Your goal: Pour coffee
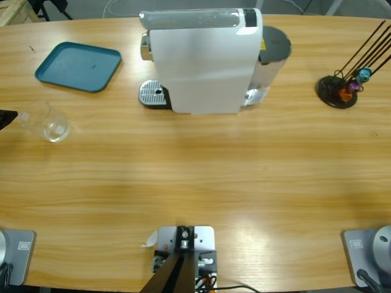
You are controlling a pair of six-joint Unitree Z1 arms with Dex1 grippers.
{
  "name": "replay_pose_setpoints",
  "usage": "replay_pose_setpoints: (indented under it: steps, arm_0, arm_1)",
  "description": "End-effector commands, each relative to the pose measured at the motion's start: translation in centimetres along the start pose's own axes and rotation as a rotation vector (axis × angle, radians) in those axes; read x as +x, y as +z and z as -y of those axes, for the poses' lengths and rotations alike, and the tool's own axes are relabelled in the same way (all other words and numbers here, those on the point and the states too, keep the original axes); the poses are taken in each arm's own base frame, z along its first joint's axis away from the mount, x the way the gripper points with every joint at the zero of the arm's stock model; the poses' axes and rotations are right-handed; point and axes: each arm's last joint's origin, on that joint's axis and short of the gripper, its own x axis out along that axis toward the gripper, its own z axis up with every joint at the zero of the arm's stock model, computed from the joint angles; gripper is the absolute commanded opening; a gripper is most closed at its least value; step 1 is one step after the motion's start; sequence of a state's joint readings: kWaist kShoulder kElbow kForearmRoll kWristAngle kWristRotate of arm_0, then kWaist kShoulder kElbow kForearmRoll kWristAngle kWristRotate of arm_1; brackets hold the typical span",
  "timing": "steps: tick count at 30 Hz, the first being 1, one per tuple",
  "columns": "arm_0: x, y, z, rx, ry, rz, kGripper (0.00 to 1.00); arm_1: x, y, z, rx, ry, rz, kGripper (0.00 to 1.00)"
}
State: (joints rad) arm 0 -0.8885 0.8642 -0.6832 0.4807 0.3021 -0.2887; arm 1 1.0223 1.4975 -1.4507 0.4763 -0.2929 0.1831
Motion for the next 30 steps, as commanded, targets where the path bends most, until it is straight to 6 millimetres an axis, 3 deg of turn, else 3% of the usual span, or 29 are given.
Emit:
replay_pose_setpoints:
  steps: [1, 7, 15, 30]
  arm_0:
    - [2.7, -1.3, -0.4, -0.212, 0.238, -0.126, 1.0]
    - [6.8, -1.6, 0.3, -0.205, 0.391, -0.19, 1.0]
    - [7.5, -4.0, -0.1, -0.232, 0.365, -0.132, 1.0]
    - [11.8, -4.7, -0.2, -0.217, 0.436, -0.176, 0.967]
  arm_1:
    - [-5.3, -7.0, 2.9, 0.046, -0.007, -0.052, 1.0]
    - [-6.6, -9.2, 3.8, 0.074, -0.032, -0.094, 1.0]
    - [-5.8, -9.4, 3.6, 0.081, -0.052, -0.12, 1.0]
    - [-4.7, -9.4, 3.3, 0.083, -0.055, -0.152, 1.0]
